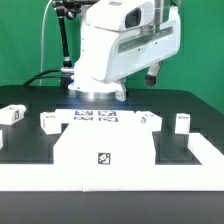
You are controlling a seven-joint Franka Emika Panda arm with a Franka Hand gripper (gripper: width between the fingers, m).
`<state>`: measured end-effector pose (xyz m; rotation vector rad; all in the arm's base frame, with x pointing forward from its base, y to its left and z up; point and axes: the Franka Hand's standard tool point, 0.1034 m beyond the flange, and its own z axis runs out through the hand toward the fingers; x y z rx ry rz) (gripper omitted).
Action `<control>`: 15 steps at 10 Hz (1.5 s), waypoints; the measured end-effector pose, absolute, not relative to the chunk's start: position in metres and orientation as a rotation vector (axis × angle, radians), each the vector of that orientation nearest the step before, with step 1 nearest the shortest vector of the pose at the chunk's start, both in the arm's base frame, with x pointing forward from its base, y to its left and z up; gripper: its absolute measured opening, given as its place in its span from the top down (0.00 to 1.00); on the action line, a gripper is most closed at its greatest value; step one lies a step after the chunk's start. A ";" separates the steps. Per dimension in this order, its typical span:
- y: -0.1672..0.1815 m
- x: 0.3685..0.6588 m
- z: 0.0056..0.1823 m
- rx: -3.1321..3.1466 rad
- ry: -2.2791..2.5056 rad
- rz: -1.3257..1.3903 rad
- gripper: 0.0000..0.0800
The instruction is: Assemble one leg
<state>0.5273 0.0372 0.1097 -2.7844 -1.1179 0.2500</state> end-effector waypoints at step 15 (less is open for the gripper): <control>0.015 0.507 0.068 -2.438 -1.858 0.141 0.19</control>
Offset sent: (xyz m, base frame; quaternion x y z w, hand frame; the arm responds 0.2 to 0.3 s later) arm 0.0000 0.0000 0.0000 0.0000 0.0000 0.0000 1.0000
